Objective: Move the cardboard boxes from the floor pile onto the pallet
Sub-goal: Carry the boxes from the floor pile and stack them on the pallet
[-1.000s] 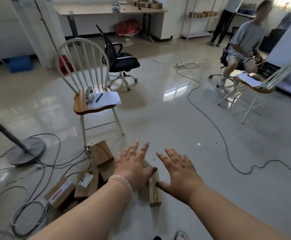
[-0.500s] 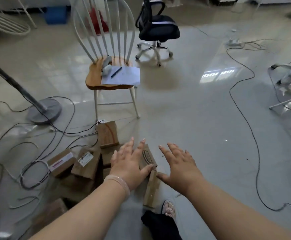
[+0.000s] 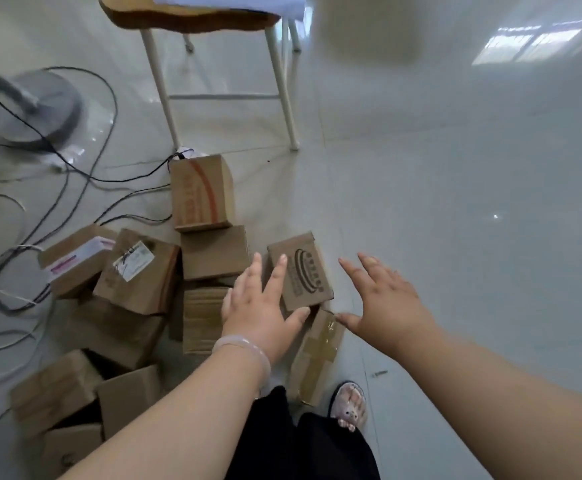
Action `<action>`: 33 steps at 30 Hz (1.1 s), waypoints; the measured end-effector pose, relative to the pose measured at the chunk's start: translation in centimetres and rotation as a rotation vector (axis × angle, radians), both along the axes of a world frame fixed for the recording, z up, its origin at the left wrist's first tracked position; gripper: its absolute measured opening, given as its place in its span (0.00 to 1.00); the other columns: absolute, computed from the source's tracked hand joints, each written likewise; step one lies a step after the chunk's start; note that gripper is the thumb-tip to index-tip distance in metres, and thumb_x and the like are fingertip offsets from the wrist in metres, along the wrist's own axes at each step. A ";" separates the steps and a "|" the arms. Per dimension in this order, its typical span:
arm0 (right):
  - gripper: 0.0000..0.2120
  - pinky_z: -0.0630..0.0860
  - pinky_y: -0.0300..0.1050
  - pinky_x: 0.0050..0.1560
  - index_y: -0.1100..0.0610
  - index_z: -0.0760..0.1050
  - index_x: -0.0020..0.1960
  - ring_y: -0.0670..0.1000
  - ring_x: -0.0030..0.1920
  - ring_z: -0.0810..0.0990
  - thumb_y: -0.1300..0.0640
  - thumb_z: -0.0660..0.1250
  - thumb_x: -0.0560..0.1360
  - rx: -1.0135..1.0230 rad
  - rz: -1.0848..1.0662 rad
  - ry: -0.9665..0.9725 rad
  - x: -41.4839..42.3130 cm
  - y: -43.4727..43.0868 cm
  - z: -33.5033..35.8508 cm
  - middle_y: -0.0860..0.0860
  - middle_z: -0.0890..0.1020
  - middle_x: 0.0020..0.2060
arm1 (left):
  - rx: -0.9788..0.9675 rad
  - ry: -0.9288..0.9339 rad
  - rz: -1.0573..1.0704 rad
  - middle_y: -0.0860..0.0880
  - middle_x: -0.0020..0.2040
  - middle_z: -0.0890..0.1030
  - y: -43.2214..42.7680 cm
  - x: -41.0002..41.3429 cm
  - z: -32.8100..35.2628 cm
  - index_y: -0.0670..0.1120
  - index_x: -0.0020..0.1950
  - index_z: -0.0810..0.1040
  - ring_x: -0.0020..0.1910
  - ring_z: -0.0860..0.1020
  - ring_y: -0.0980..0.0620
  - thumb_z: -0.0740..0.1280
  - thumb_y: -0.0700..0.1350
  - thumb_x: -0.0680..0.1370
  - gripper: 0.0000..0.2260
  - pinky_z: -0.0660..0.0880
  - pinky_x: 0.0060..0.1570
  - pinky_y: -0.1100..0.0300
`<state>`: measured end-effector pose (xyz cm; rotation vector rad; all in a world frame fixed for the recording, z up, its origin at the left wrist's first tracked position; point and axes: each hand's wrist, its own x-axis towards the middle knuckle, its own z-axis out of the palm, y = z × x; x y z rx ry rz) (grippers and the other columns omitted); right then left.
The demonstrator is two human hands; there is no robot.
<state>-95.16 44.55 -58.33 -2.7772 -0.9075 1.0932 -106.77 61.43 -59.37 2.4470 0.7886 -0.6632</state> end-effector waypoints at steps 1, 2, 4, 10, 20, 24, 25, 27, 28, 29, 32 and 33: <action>0.43 0.45 0.52 0.79 0.41 0.40 0.80 0.51 0.80 0.44 0.34 0.62 0.76 -0.001 -0.013 0.008 0.5 0.5 -2.8 0.49 0.45 0.80 | -0.005 0.005 0.002 0.56 0.79 0.35 0.1 0.6 -3.1 0.66 0.76 0.35 0.78 0.41 0.50 0.58 0.69 0.76 0.38 0.44 0.75 0.46; 0.43 0.46 0.52 0.79 0.41 0.40 0.80 0.51 0.80 0.45 0.34 0.63 0.76 0.000 -0.023 0.015 1.0 0.9 -5.6 0.49 0.46 0.80 | -0.007 0.007 0.004 0.56 0.79 0.35 0.3 1.0 -6.2 0.66 0.76 0.36 0.78 0.41 0.50 0.58 0.69 0.76 0.38 0.45 0.75 0.46; 0.43 0.47 0.53 0.78 0.42 0.42 0.80 0.51 0.80 0.46 0.35 0.64 0.75 -0.001 -0.030 0.023 1.8 1.9 -11.3 0.49 0.46 0.80 | -0.008 0.005 0.009 0.55 0.79 0.35 0.6 1.8 -12.3 0.66 0.76 0.37 0.78 0.42 0.50 0.59 0.68 0.76 0.38 0.45 0.75 0.46; 0.42 0.48 0.51 0.77 0.40 0.42 0.79 0.52 0.80 0.45 0.37 0.65 0.76 -0.027 -0.035 0.087 2.7 3.9 -26.7 0.50 0.44 0.80 | -0.032 0.086 -0.043 0.55 0.78 0.31 1.1 2.2 -27.3 0.67 0.76 0.38 0.78 0.41 0.47 0.59 0.66 0.77 0.36 0.46 0.75 0.44; 0.49 0.59 0.54 0.76 0.31 0.31 0.74 0.54 0.77 0.58 0.46 0.70 0.76 0.176 -0.304 0.301 2.4 3.7 -38.0 0.49 0.51 0.79 | -0.275 0.028 0.201 0.51 0.79 0.43 0.8 3.3 -37.6 0.78 0.67 0.34 0.78 0.53 0.43 0.69 0.60 0.74 0.43 0.58 0.74 0.44; 0.49 0.59 0.49 0.73 0.36 0.34 0.77 0.52 0.75 0.61 0.48 0.70 0.76 0.275 -0.370 0.273 2.7 3.4 -35.5 0.48 0.58 0.77 | -0.264 -0.037 0.154 0.48 0.78 0.50 1.6 4.9 -34.8 0.75 0.72 0.41 0.77 0.56 0.45 0.72 0.58 0.73 0.43 0.59 0.74 0.47; 0.49 0.59 0.49 0.73 0.36 0.34 0.77 0.51 0.75 0.61 0.48 0.71 0.76 0.303 -0.395 0.261 3.0 3.3 -34.1 0.48 0.57 0.77 | -0.259 -0.059 0.134 0.48 0.78 0.51 1.9 5.6 -33.3 0.75 0.72 0.42 0.77 0.57 0.45 0.72 0.57 0.73 0.43 0.59 0.74 0.47; 0.49 0.58 0.50 0.76 0.37 0.35 0.78 0.51 0.76 0.59 0.49 0.71 0.75 0.366 -0.445 0.232 3.7 3.1 -30.6 0.48 0.56 0.78 | -0.250 -0.090 0.091 0.49 0.79 0.51 2.2 7.1 -29.6 0.76 0.72 0.42 0.77 0.57 0.45 0.72 0.57 0.73 0.43 0.60 0.74 0.46; 0.49 0.57 0.51 0.76 0.38 0.35 0.78 0.51 0.76 0.58 0.49 0.71 0.75 0.393 -0.469 0.216 4.2 3.0 -28.5 0.47 0.55 0.79 | -0.243 -0.100 0.067 0.49 0.79 0.51 2.3 7.9 -27.4 0.77 0.71 0.42 0.76 0.58 0.45 0.72 0.57 0.73 0.43 0.61 0.74 0.45; 0.50 0.57 0.51 0.76 0.38 0.35 0.78 0.51 0.77 0.58 0.50 0.71 0.75 0.415 -0.492 0.201 4.6 2.7 -26.2 0.48 0.55 0.79 | -0.239 -0.106 0.043 0.50 0.79 0.51 2.3 8.8 -25.1 0.77 0.70 0.42 0.76 0.58 0.44 0.72 0.58 0.73 0.43 0.61 0.73 0.45; 0.50 0.58 0.49 0.75 0.36 0.35 0.77 0.50 0.76 0.58 0.49 0.71 0.75 0.455 -0.555 0.153 6.1 1.3 -18.4 0.49 0.57 0.78 | -0.233 -0.134 -0.017 0.55 0.78 0.50 1.5 11.1 -17.0 0.79 0.68 0.40 0.76 0.58 0.45 0.72 0.58 0.73 0.42 0.62 0.73 0.43; 0.49 0.59 0.48 0.74 0.34 0.35 0.77 0.50 0.75 0.60 0.48 0.71 0.75 0.466 -0.574 0.134 6.6 0.7 -15.3 0.49 0.58 0.77 | -0.227 -0.154 -0.040 0.55 0.78 0.50 1.1 12.0 -14.0 0.79 0.68 0.41 0.76 0.58 0.45 0.71 0.58 0.73 0.42 0.61 0.73 0.44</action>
